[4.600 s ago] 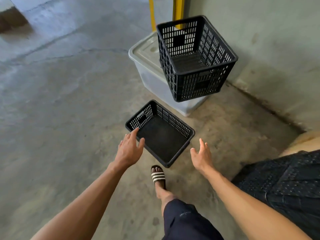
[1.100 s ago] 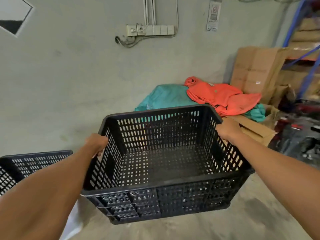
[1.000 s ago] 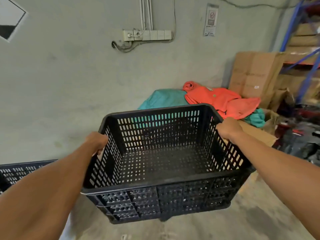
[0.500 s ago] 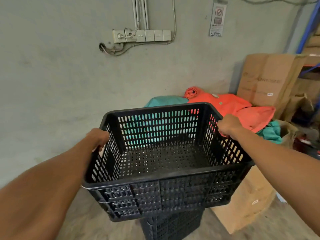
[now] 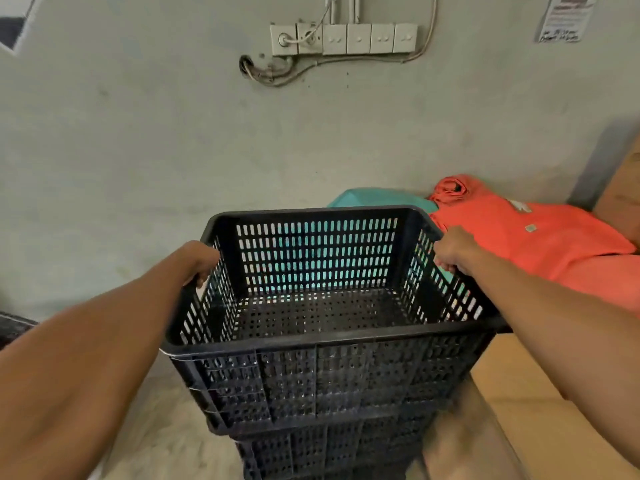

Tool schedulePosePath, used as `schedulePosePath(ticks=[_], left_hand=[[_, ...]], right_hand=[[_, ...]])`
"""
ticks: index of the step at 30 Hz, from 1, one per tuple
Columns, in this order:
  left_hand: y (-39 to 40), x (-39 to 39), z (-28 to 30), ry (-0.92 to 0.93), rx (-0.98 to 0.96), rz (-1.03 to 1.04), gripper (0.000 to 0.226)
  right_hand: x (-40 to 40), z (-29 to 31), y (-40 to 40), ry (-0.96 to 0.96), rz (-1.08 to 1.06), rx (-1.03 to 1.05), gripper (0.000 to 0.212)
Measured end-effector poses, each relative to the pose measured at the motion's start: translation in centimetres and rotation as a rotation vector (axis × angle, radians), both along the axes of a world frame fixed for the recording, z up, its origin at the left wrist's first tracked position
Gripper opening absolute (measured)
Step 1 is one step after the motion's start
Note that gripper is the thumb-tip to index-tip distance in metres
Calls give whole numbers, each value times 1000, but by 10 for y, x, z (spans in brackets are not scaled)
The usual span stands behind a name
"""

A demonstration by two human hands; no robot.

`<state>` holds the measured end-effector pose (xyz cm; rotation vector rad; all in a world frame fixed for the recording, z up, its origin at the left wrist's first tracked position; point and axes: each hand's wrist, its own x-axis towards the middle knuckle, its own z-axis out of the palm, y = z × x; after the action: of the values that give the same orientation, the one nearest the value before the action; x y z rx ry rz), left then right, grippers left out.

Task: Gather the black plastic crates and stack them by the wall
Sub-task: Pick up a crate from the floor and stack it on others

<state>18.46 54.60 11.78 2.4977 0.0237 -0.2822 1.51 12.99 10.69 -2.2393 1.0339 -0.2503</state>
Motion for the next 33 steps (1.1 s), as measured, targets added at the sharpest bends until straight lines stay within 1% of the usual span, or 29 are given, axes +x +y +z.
schedulePosePath(ticks=[3,5,6,8,9,11,12,15,17,19,22,24,28,30,32,33], left_hand=[[-12,-2,-5,18,-2,44,21],[-18,-2,-14,44,-70,39,20],[-22,-5,-22,72,-126,42,19],[-26,-11,-39,90,-173,66,21],[-27,-13,-47,66,-165,98,24],[-28,-14,-55,-18,-125,160,24],[-28,-15,-56,-38,-110,167,21],[-28,-13,-55,-78,-82,187,19],[-29,-9,-54,-90,-68,193,19],[-33,-6,-52,-60,-96,185,18],[-33,-3,-54,10,-188,148,19],[-30,-4,-58,52,-196,127,28],[-27,-14,-55,40,-226,78,29],[-24,-19,-53,21,-243,54,26],[-20,-27,-52,-3,-257,47,21],[-19,-32,-51,-10,-266,47,23]], right_hand=[[19,-11,-22,0,68,19,29],[24,-27,-30,29,93,59,29],[23,-33,-31,49,107,70,27],[26,-45,-36,57,113,76,10],[28,-50,-39,44,119,78,6],[33,-53,-43,23,138,58,18],[33,-53,-44,4,141,56,19],[33,-53,-44,-53,128,-3,13],[34,-53,-46,-75,128,27,12],[34,-54,-49,-95,130,73,16],[34,-55,-50,-98,147,138,22],[34,-55,-50,-94,181,150,26],[32,-51,-53,-23,242,160,35],[30,-48,-50,59,291,95,44],[26,-48,-44,154,325,-40,62],[23,-49,-40,191,334,-105,72]])
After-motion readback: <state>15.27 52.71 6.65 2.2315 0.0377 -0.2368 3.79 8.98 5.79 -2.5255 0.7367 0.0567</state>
